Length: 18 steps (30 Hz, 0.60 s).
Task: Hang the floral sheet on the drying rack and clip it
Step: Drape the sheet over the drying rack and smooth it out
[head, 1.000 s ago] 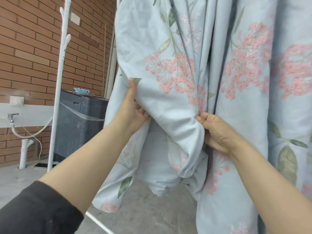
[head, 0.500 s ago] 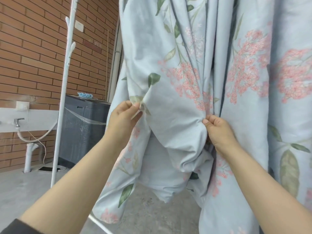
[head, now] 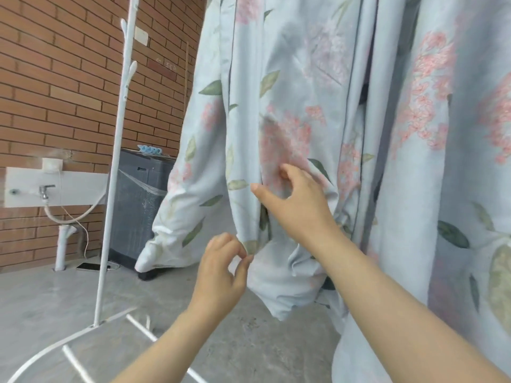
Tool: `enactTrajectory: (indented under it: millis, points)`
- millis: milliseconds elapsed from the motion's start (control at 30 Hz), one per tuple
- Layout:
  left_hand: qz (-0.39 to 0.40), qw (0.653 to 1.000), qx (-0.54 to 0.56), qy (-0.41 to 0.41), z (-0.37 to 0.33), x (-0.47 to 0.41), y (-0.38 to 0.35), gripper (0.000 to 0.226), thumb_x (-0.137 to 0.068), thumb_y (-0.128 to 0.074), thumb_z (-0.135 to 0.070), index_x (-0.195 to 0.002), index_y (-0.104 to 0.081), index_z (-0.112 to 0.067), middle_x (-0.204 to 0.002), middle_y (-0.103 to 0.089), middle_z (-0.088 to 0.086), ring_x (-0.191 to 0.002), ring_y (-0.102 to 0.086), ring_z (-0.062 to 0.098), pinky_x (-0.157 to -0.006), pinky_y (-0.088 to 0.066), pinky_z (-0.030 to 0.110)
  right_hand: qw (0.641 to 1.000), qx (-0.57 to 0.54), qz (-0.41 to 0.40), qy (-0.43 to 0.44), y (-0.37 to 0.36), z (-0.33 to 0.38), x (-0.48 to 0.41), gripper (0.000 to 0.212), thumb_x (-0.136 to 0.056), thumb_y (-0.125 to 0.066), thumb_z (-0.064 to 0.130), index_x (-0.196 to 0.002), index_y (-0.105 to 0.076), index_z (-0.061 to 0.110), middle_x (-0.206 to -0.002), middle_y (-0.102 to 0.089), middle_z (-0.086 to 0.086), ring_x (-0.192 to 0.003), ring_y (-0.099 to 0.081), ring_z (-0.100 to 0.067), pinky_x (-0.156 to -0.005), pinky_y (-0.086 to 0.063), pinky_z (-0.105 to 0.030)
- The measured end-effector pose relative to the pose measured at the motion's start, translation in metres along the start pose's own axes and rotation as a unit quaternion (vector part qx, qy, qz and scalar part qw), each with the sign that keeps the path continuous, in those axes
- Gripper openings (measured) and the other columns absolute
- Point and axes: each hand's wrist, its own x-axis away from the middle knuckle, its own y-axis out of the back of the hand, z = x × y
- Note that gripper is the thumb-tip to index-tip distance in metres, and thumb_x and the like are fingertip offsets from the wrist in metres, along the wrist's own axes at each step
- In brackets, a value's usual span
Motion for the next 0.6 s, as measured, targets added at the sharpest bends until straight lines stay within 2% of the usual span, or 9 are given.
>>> enactTrajectory:
  millis: [33,100,167,233,333,433,500,567,600]
  points:
    - [0.013,1.000,0.003,-0.008,-0.001,0.004,-0.003,0.026,-0.079,-0.063,-0.009,-0.069,-0.043,-0.021,-0.073,-0.042,-0.011,-0.073,-0.042,0.008,-0.068,-0.032,0.015,1.000,0.012,-0.004,-0.015,-0.005,0.001,-0.009,0.067,-0.080,-0.063,0.057,-0.127,-0.051,0.011,-0.129,-0.053,0.000,-0.119,-0.049,-0.016,-0.097,-0.042,-0.030]
    - [0.043,0.999,0.001,-0.025,-0.004,0.011,-0.007,0.025,-0.080,-0.063,-0.010,-0.070,-0.043,-0.020,-0.074,-0.039,-0.016,-0.075,-0.040,0.003,-0.069,-0.031,0.013,0.999,0.026,-0.027,-0.021,-0.010,0.002,-0.024,0.049,-0.078,-0.065,0.054,-0.096,-0.057,0.010,-0.099,-0.060,-0.002,-0.091,-0.056,-0.019,-0.075,-0.045,-0.032]
    - [0.074,0.996,-0.002,-0.040,-0.002,0.019,-0.010,0.024,-0.082,-0.063,-0.014,-0.071,-0.043,-0.022,-0.075,-0.036,-0.020,-0.077,-0.039,0.001,-0.069,-0.031,0.012,0.997,0.057,-0.048,-0.008,-0.014,-0.002,-0.032,0.034,-0.081,-0.065,0.034,-0.065,-0.045,0.012,-0.065,-0.049,-0.001,-0.063,-0.046,-0.020,-0.056,-0.032,-0.033]
    - [0.100,0.994,0.011,-0.030,0.003,0.021,-0.007,0.019,-0.084,-0.063,-0.022,-0.072,-0.048,-0.023,-0.077,-0.042,-0.019,-0.079,-0.044,0.002,-0.071,-0.033,0.013,0.995,0.077,-0.062,0.000,-0.013,-0.011,-0.034,0.042,-0.084,-0.060,0.018,-0.051,-0.034,0.014,-0.052,-0.037,0.000,-0.061,-0.039,-0.023,-0.056,-0.020,-0.032]
    - [0.094,0.988,0.106,0.063,0.000,0.013,0.011,0.013,-0.085,-0.065,-0.034,-0.075,-0.062,-0.026,-0.088,-0.061,-0.015,-0.091,-0.060,0.007,-0.080,-0.042,0.015,0.997,0.061,-0.043,-0.037,-0.001,-0.034,-0.035,0.046,-0.091,-0.056,0.016,-0.053,-0.031,0.015,-0.056,-0.037,0.001,-0.060,-0.039,-0.021,-0.057,-0.016,-0.031]
    - [0.020,0.950,0.188,0.248,-0.001,-0.014,0.027,0.016,-0.088,-0.062,-0.040,-0.091,-0.064,-0.024,-0.097,-0.067,-0.010,-0.096,-0.064,0.008,-0.080,-0.048,0.022,0.975,-0.181,0.033,-0.125,0.019,-0.054,-0.030,0.031,-0.098,-0.048,0.014,-0.068,-0.055,0.016,-0.069,-0.061,0.001,-0.068,-0.056,-0.013,-0.065,-0.044,-0.026]
    - [0.047,0.910,0.253,0.325,0.001,-0.036,0.030,0.048,-0.078,-0.060,-0.057,-0.109,-0.059,-0.020,-0.110,-0.064,-0.008,-0.101,-0.063,0.008,-0.085,-0.052,0.027,0.928,-0.323,0.095,-0.162,0.033,-0.061,-0.021,0.021,-0.098,-0.046,0.010,-0.087,-0.063,0.012,-0.073,-0.071,0.001,-0.067,-0.066,-0.012,-0.064,-0.056,-0.023]
    - [0.093,0.878,0.318,0.346,-0.004,-0.054,0.026,0.083,-0.067,-0.064,-0.072,-0.129,-0.050,-0.017,-0.121,-0.060,-0.006,-0.106,-0.062,0.007,-0.089,-0.052,0.030,0.932,-0.312,0.111,-0.149,0.043,-0.066,-0.017,0.018,-0.096,-0.047,0.006,-0.090,-0.063,0.011,-0.063,-0.070,0.005,-0.055,-0.064,-0.005,-0.054,-0.052,-0.016]
    - [0.111,0.880,0.321,0.332,-0.009,-0.060,0.022,0.094,-0.063,-0.064,-0.076,-0.135,-0.044,-0.019,-0.124,-0.058,-0.010,-0.110,-0.060,0.008,-0.092,-0.051,0.031,0.944,-0.282,0.104,-0.140,0.045,-0.068,-0.016,0.017,-0.096,-0.048,0.007,-0.089,-0.063,0.012,-0.062,-0.068,0.006,-0.054,-0.062,-0.004,-0.054,-0.051,-0.015]
